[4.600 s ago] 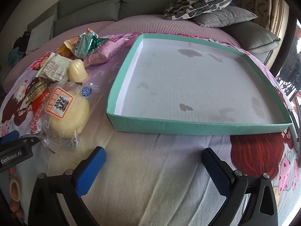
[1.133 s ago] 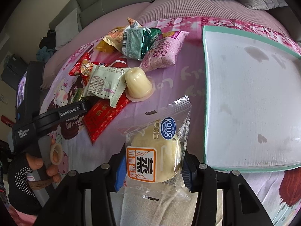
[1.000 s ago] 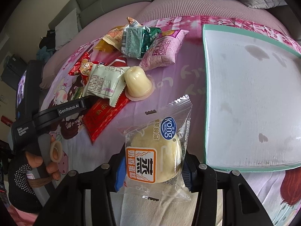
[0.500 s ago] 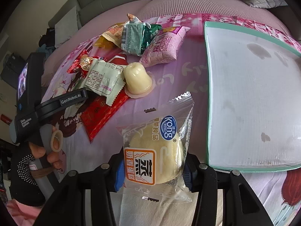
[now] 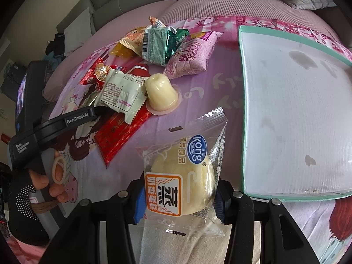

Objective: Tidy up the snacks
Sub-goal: 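Grasp the green-edged round cookie packet with the left tool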

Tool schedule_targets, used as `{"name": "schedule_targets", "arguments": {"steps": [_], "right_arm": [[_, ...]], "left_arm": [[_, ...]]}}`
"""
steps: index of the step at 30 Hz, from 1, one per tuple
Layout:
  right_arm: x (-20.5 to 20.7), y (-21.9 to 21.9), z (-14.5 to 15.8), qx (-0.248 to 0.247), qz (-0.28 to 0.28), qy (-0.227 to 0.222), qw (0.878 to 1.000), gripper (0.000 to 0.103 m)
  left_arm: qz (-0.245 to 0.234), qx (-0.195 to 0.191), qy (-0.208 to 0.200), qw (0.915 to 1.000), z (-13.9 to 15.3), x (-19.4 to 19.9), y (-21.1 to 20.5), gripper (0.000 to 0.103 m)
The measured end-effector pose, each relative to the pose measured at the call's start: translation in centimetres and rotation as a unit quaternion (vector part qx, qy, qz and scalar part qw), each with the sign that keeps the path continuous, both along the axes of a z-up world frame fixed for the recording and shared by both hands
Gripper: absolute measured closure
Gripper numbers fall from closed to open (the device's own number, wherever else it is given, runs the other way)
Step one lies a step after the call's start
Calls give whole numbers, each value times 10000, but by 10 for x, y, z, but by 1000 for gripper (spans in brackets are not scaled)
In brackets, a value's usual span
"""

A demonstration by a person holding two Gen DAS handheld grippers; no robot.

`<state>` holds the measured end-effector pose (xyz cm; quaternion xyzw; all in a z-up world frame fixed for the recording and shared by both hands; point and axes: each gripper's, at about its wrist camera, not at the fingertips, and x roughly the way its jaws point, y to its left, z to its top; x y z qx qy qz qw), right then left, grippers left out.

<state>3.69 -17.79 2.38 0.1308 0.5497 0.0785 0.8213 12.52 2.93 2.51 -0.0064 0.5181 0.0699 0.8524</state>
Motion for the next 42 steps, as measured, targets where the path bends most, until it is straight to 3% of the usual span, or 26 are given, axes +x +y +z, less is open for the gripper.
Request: {"name": "schedule_targets", "arguments": {"steps": [11, 12, 13, 20, 24, 29, 37, 42], "right_arm": [[-1, -2, 3, 19, -57, -55, 10000, 51], [-1, -2, 3, 17, -56, -59, 10000, 51], [-1, -1, 3, 17, -61, -61, 10000, 51], [-2, -1, 2, 8, -61, -59, 10000, 51], [-2, -1, 2, 5, -60, -60, 10000, 51], [-2, -1, 2, 8, -66, -60, 10000, 51], [-2, -1, 1, -5, -59, -60, 10000, 51], [-2, -1, 0, -19, -56, -56, 10000, 51]], "left_arm": [[58, -60, -312, 9995, 29, -17, 4, 52], [48, -62, -327, 9994, 30, -16, 4, 57], [26, -84, -338, 9994, 32, -18, 3, 72], [128, -348, -363, 9987, 29, -15, 8, 74], [383, -623, -376, 9966, 18, -9, 20, 49], [445, -942, -335, 9940, 15, -10, 25, 45], [21, -189, -347, 9992, 35, -19, 7, 40], [19, -190, -637, 9978, 53, -24, 14, 30]]}}
